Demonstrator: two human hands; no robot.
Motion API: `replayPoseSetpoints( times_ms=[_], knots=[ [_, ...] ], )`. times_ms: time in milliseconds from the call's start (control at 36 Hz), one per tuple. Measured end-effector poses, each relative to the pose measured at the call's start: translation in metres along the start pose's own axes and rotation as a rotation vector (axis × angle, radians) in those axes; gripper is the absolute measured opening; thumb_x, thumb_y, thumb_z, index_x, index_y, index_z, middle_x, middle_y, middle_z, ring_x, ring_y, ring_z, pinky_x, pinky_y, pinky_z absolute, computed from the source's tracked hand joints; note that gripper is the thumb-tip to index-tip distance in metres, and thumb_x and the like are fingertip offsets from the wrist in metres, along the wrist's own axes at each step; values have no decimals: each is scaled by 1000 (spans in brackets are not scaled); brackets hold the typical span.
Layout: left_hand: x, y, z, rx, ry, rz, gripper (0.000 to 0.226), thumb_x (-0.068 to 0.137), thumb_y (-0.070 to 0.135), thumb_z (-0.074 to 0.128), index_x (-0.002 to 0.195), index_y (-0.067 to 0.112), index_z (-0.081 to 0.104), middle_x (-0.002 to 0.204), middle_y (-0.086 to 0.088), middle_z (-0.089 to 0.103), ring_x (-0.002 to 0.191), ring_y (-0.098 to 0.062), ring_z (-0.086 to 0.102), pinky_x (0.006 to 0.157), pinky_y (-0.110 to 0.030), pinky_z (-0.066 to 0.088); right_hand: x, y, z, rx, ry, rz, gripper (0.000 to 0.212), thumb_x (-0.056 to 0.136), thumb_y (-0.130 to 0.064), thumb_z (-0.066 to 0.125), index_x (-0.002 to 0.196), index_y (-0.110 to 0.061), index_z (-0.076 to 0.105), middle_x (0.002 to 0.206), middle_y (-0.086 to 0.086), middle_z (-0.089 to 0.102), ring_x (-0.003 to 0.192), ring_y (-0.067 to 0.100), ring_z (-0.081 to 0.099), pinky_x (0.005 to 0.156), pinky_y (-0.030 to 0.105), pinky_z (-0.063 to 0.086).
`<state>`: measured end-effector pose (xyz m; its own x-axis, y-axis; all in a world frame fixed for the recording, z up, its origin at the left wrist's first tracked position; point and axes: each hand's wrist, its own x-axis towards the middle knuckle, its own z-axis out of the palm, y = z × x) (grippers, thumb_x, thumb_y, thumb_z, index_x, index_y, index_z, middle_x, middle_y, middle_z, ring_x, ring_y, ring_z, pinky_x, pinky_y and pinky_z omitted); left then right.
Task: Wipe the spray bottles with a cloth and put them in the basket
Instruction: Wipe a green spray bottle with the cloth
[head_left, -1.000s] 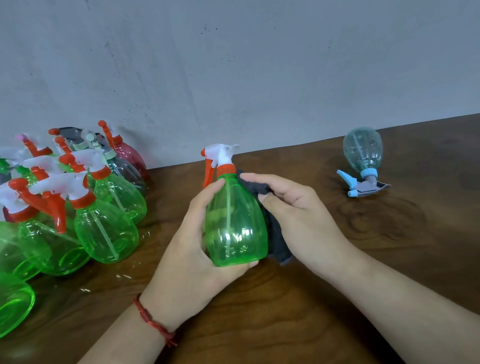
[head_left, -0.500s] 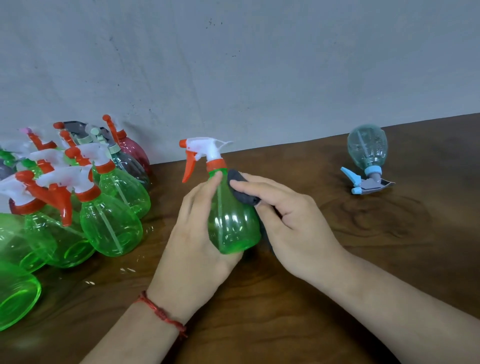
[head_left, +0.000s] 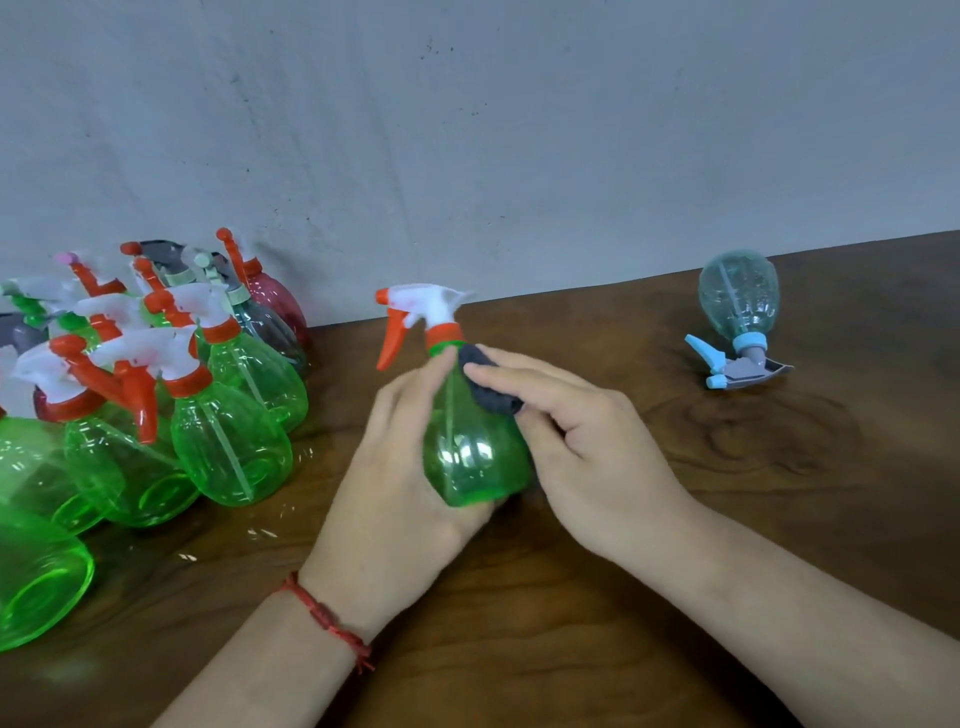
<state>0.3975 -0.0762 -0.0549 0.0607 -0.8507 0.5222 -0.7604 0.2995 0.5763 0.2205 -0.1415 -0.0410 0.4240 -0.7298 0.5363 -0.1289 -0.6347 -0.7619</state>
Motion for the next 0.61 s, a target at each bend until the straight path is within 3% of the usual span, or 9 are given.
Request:
replayPoseSetpoints(
  times_ms=[111,222,333,389,444,528,611],
  knots=[
    [0,4,3,26,-43,79,109,75,29,97,165,22,35,156,5,45,148,-3,42,119,-14,34,5,-1,-8,176,13,151,50,105,5,46,128,-27,76,139,-21,66,131,-9,55,114,21,44],
    [0,3,0,-70,-19,29,122,69,31,100,167,25,28,158,13,43,148,-3,43,116,-10,33,8,-1,-12,343,46,273,47,109,0,44,123,-30,77,103,-23,77,92,-9,71,81,14,53],
    [-1,3,0,-238,-55,-38,120,66,24,102,163,39,33,160,20,44,147,-9,48,118,-23,43,10,1,-11,410,34,316,45,109,0,43,127,-26,75,123,-12,76,119,8,69,104,31,53],
    [-1,4,0,-267,-70,-58,118,67,19,102,161,42,35,158,23,47,144,-8,52,117,-25,45,10,2,-11,402,36,321,44,109,0,44,126,-25,76,121,-12,77,117,6,70,101,27,54],
    [0,4,1,-226,-91,-44,116,69,19,101,162,42,35,158,26,47,144,-4,51,117,-24,44,11,2,-11,377,64,323,43,109,0,45,124,-25,77,114,-12,79,104,1,73,87,17,54],
    [1,3,3,-68,-103,43,109,75,24,97,164,32,35,159,20,45,146,0,46,117,-15,37,9,2,-9,285,101,284,43,109,-3,46,124,-29,77,111,-16,79,94,-6,71,79,12,53],
    [2,0,4,29,-116,93,106,80,16,94,166,27,32,160,11,40,150,-3,41,121,-16,33,7,3,-5,157,96,241,47,108,-2,46,130,-33,74,123,-25,73,116,-11,64,104,18,52]
  ],
)
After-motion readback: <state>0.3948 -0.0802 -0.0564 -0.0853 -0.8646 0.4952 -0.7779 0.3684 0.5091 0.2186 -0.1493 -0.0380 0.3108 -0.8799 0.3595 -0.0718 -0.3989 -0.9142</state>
